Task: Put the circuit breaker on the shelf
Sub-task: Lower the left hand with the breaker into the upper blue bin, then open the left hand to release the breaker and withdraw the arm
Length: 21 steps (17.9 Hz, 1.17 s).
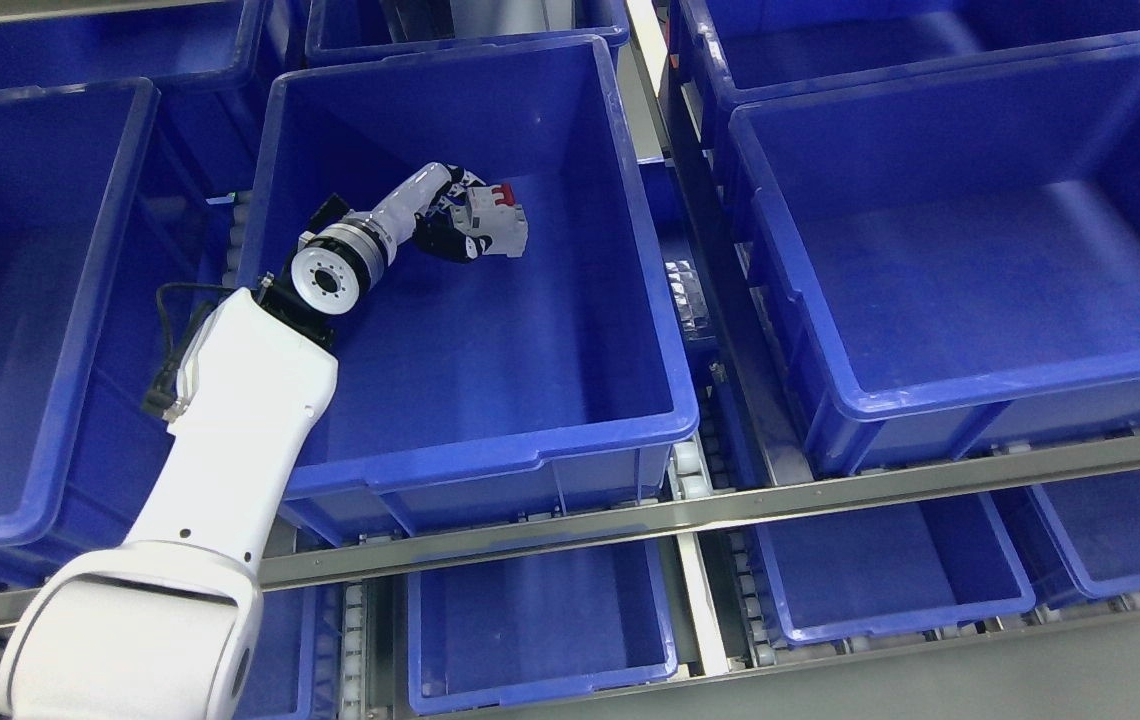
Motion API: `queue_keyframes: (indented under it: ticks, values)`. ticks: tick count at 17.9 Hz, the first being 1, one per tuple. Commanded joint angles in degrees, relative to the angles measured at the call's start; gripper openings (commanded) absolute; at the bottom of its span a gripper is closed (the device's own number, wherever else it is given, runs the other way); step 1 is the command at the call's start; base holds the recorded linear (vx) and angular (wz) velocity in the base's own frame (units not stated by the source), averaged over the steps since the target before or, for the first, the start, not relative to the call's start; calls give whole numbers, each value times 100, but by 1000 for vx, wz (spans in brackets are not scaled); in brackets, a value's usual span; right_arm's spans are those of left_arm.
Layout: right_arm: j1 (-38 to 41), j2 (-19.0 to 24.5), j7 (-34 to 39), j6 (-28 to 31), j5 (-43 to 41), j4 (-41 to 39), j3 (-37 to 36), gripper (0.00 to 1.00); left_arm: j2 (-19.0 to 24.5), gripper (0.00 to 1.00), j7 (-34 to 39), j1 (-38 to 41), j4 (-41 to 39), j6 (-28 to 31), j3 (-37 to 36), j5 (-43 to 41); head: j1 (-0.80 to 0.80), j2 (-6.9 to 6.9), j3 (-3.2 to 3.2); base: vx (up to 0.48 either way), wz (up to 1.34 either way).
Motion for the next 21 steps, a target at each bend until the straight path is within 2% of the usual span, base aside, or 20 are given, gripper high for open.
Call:
queue_keyframes:
  ticks: [1, 6, 8, 10, 13, 14, 16, 19, 21]
  values:
    - [-1, -100, 6, -212, 2, 0, 114, 100, 51, 60, 68, -178, 713, 14, -275, -14, 0, 0, 0, 0, 0]
    - [-1, -100, -2, -212, 2, 0, 114, 100, 51, 82, 68, -477, 678, 32, -232, -6, 0, 0, 0, 0, 0]
    - [-1, -100, 6, -212, 2, 0, 114, 100, 60, 89, 120, -643, 512, 40, 57, 3, 0, 0, 0, -13, -4]
    - [-1, -100, -2, -212, 2, 0, 114, 100, 69, 92, 654, -688, 161, 58, 854, 21, 0, 0, 0, -50, 19]
    - [-1, -100, -2, -212, 2, 0, 114, 100, -77, 99, 1543, -688, -419, 23, 2698, 161, 0, 0, 0, -106, 55]
    - [-1, -100, -2, -212, 2, 0, 114, 100, -77, 99, 1658, -671, -665, 14, 3270, 283, 0, 0, 0, -172, 87]
    - [-1, -100, -2, -213, 2, 0, 114, 100, -77, 99, 1659, -600, -1305, 14, 3845, 739, 0, 0, 0, -191, 83]
    - [-1, -100, 6, -212, 2, 0, 114, 100, -77, 99, 1615, -451, -2482, 145, 3821, 1434, 0, 0, 0, -217, 46]
    - [-1, -100, 6, -213, 2, 0, 114, 100, -77, 99, 1606, -58, -3543, 627, 3532, 1655, 0, 0, 0, -266, -13]
